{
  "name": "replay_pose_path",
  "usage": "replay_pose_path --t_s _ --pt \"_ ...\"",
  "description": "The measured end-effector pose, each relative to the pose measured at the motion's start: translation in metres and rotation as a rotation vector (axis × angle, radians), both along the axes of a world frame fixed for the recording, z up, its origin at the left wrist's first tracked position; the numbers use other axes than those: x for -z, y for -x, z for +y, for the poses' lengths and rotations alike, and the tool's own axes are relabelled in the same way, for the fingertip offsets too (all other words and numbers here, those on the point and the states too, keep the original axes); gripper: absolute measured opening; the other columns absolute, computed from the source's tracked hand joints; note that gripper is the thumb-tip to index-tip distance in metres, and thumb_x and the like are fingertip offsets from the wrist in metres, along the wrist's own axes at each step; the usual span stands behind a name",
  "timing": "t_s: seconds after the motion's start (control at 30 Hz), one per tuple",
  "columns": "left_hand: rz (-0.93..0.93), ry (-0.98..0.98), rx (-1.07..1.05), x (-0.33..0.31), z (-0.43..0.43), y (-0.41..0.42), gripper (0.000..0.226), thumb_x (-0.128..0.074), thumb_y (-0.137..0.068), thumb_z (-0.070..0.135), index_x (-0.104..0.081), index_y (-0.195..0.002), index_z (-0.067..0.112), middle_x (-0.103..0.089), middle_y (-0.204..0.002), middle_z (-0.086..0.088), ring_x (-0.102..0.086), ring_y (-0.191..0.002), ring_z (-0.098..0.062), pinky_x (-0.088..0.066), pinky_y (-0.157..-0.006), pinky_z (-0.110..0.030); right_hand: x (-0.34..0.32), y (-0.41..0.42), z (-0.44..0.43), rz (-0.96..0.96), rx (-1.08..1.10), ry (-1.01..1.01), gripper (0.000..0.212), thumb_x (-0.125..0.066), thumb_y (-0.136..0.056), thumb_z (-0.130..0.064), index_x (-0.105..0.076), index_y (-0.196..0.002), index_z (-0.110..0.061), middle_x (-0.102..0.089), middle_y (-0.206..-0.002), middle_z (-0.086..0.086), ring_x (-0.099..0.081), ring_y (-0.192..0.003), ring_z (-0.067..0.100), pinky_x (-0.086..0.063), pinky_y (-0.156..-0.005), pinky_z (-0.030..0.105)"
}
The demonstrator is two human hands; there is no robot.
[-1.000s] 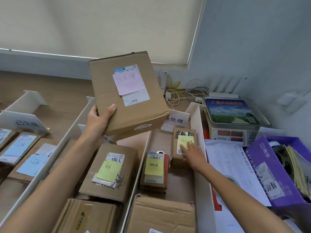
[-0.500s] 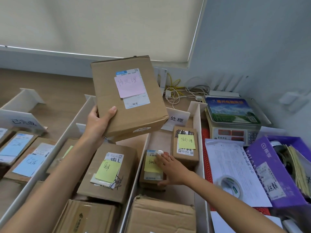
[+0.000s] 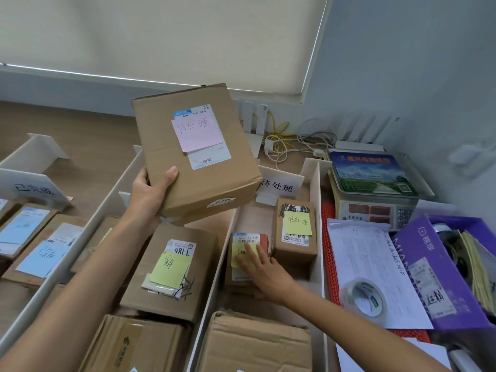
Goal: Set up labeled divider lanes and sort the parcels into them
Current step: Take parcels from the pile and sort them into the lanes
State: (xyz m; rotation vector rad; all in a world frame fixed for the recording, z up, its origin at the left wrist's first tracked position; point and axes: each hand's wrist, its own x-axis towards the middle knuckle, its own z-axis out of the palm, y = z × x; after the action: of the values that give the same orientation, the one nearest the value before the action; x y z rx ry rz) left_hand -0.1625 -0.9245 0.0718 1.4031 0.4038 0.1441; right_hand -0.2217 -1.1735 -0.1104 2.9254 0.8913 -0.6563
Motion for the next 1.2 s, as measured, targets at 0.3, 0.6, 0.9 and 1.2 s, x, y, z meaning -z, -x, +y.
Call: replay_pose_path --t_s 0.3,0.6,0.9,1.2 --pt "-0.017 0.001 0.000 0.000 0.000 -0.002 0.041 -0.064 -0.088 0.022 -0.052 -0.126 0.014 -0.066 -0.106 0.002 -0.065 -0.086 -0.012 -0.056 -0.068 -0.029 0.002 -0.041 -0.002 -0.256 0.092 0.070 0.064 -0.040 -0.095 0.002 -0.008 -0.149 -0.005 -0.013 -0.154 0.024 -0.014 -0.143 0.040 -0.045 -0.101 0.044" --pt "-0.001 -0.005 -0.024 -0.008 0.008 0.015 0.038 -0.062 -0.089 0.023 -0.051 -0.125 0.016 -0.064 -0.097 0.008 -0.065 -0.072 -0.004 -0.055 -0.052 -0.023 -0.027 -0.049 -0.013 -0.321 0.173 0.022 0.039 -0.051 -0.092 -0.023 -0.043 -0.129 -0.012 -0.046 -0.131 0.014 -0.046 -0.117 0.028 -0.041 -0.094 0.038" --pt "-0.073 0.001 0.056 -0.037 0.008 0.078 0.043 -0.064 -0.089 0.020 -0.048 -0.128 0.014 -0.064 -0.102 0.007 -0.064 -0.084 -0.006 -0.057 -0.068 -0.022 -0.098 0.043 -0.052 -0.255 0.417 -0.317 0.019 -0.049 -0.093 -0.025 -0.060 -0.102 -0.012 -0.058 -0.100 0.007 -0.053 -0.094 0.025 -0.047 -0.078 0.039" --pt "-0.149 0.022 0.141 -0.061 0.025 0.165 0.034 -0.065 -0.088 0.021 -0.051 -0.119 0.018 -0.064 -0.098 0.007 -0.064 -0.079 -0.005 -0.055 -0.060 -0.020 -0.143 0.158 -0.044 -0.267 0.643 -0.577 0.022 -0.050 -0.095 -0.019 -0.067 -0.105 -0.010 -0.067 -0.103 0.004 -0.059 -0.094 0.016 -0.041 -0.078 0.025"
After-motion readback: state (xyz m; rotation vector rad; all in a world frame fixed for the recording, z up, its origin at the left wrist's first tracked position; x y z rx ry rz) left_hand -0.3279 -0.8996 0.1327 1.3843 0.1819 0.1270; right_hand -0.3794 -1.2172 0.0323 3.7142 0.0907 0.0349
